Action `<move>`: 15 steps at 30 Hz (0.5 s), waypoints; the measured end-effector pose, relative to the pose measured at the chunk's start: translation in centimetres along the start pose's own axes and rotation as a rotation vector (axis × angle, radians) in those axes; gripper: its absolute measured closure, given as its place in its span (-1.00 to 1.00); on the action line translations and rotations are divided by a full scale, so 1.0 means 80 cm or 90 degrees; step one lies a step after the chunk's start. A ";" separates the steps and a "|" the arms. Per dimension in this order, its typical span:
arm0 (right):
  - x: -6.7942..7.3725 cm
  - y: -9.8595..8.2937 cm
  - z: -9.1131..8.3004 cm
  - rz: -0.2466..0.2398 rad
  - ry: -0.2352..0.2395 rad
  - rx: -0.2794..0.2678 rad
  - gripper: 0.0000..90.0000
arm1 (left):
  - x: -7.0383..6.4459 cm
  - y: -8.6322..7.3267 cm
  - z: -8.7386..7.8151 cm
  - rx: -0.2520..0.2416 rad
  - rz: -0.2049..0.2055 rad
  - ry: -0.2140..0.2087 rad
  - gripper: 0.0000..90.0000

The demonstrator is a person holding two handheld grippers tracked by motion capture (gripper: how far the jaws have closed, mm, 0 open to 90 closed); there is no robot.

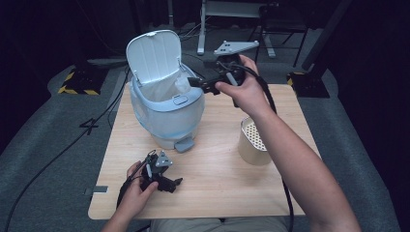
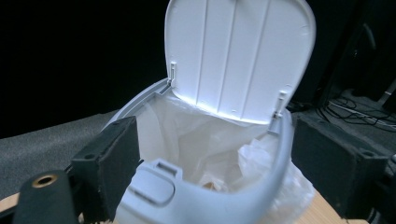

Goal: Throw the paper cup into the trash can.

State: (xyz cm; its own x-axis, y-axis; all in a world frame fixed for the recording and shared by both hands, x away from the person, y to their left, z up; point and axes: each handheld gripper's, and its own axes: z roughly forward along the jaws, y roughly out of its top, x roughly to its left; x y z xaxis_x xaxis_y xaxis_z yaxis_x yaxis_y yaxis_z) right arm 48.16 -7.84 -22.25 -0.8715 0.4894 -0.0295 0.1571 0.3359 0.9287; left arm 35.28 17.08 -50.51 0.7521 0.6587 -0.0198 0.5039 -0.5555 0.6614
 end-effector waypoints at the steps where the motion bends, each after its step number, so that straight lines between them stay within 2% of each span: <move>1: 0.000 -0.002 -0.010 0.002 -0.005 -0.001 -0.64 | 0.001 -0.001 -0.001 0.002 0.000 -0.001 -0.99; 2: 0.000 -0.002 -0.010 0.002 -0.005 -0.001 -0.64 | 0.001 -0.001 -0.001 0.002 0.000 -0.001 -0.99; 3: -0.001 -0.007 -0.029 0.004 -0.012 0.002 -0.64 | 0.004 -0.003 -0.003 0.002 0.002 -0.002 -0.99; 5: 0.000 -0.015 -0.048 -0.001 -0.019 0.003 -0.62 | 0.006 -0.004 -0.004 0.001 0.001 -0.002 -0.99; 6: 0.000 -0.015 -0.048 -0.001 -0.019 0.003 -0.62 | 0.006 -0.004 -0.004 0.001 0.001 -0.002 -0.99; 7: 0.001 -0.024 -0.066 -0.008 -0.032 0.005 -0.61 | 0.006 -0.004 -0.004 0.001 0.000 -0.001 -1.00; 12: 0.000 -0.049 -0.107 -0.004 -0.044 0.009 -0.56 | 0.006 -0.004 -0.004 0.002 -0.001 -0.004 -0.99; 14: -0.003 -0.059 -0.121 0.002 -0.049 0.014 -0.56 | 0.004 -0.005 -0.004 0.001 -0.006 0.005 -1.00; 15: -0.004 -0.064 -0.128 0.003 -0.052 0.016 -0.56 | 0.001 -0.006 -0.005 0.001 -0.020 0.015 -0.99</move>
State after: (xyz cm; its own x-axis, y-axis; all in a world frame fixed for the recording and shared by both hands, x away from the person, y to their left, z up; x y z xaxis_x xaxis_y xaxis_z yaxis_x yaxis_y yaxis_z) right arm 42.89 -17.95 -23.20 -0.8299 0.5552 -0.0557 0.1740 0.3523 0.9196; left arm 34.94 17.63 -50.50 0.7258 0.6875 -0.0223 0.5275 -0.5355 0.6596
